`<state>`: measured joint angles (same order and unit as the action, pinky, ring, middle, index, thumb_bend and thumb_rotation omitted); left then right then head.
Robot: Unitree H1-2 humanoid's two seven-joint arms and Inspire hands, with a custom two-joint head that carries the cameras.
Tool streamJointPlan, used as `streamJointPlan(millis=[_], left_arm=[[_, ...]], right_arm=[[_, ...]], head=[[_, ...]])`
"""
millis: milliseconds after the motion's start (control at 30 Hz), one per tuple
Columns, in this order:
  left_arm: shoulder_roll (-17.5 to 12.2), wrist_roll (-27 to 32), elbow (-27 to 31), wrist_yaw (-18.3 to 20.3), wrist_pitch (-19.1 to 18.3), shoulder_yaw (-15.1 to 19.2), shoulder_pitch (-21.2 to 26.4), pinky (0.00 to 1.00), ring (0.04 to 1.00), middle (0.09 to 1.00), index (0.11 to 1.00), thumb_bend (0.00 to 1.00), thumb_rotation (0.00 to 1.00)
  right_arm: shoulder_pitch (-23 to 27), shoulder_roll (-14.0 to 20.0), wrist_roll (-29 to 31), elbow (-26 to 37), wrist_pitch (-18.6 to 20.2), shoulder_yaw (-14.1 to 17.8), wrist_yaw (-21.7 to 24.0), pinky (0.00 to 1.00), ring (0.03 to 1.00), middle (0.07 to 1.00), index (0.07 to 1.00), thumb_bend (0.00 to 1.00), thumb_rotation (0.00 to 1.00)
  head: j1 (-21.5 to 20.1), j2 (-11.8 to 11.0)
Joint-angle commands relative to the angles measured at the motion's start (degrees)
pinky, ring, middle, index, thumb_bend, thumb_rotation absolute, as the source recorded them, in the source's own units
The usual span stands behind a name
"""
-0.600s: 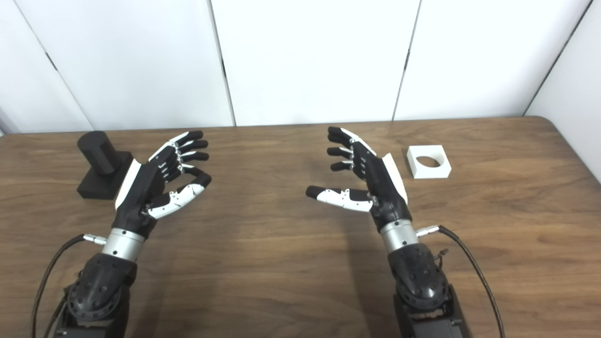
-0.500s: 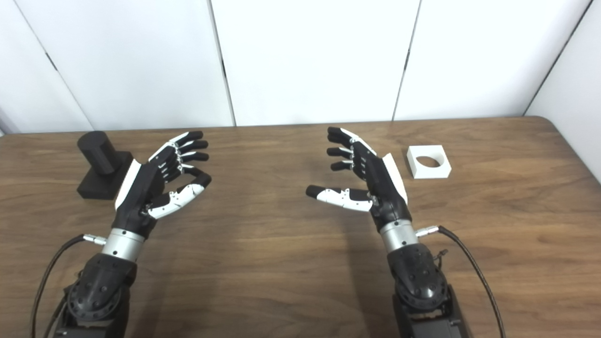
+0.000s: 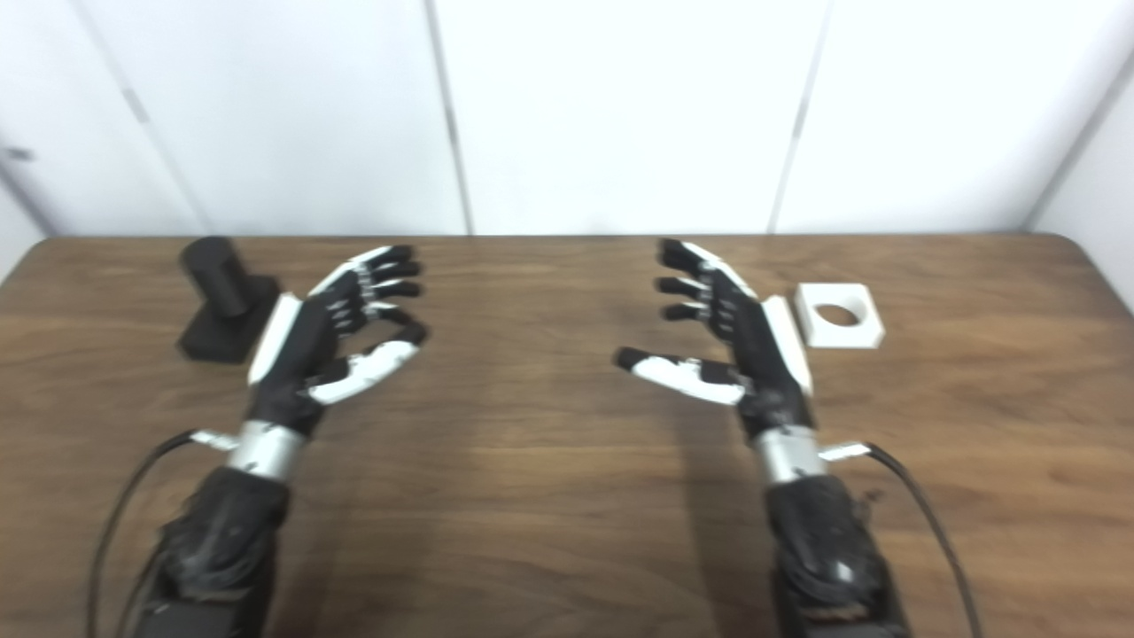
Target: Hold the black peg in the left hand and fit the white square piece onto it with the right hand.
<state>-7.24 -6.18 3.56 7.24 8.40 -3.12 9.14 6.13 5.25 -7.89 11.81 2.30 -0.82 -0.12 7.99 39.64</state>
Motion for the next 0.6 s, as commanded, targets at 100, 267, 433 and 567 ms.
streamJointPlan(millis=[100, 267, 433, 567], left_arm=[[0.83, -2.03, 0.67, -1.27, 1.9, -0.81, 1.29, 0.62, 0.75, 0.815, 0.825, 0.62, 0.28], [1.91, -2.75, 0.05, -1.85, 2.2, -1.42, 1.41, 0.62, 0.753, 0.817, 0.828, 0.61, 0.26], [2.53, -3.87, -0.16, -2.5, 2.81, -1.47, 1.46, 0.61, 0.755, 0.81, 0.825, 0.61, 0.26], [2.7, -4.91, 0.3, -3.51, 2.56, -1.34, 1.21, 0.6, 0.738, 0.794, 0.813, 0.61, 0.25]], right_arm=[[0.49, 1.18, 2.23, 1.54, -2.94, 0.88, 0.87, 0.65, 0.769, 0.832, 0.824, 0.69, 0.17], [0.51, 1.95, 2.63, 1.43, -2.7, 1.5, 0.97, 0.67, 0.772, 0.832, 0.819, 0.67, 0.14], [0.34, 2.37, 2.81, 2.67, -1.01, 1.82, 1.3, 0.67, 0.783, 0.836, 0.825, 0.66, 0.13], [0.36, 2.37, 2.46, 2.95, -0.97, 1.79, 1.38, 0.67, 0.778, 0.833, 0.825, 0.66, 0.08]], head=[[4.41, -1.35], [7.32, -2.65], [7.48, -2.96], [7.15, -3.38]])
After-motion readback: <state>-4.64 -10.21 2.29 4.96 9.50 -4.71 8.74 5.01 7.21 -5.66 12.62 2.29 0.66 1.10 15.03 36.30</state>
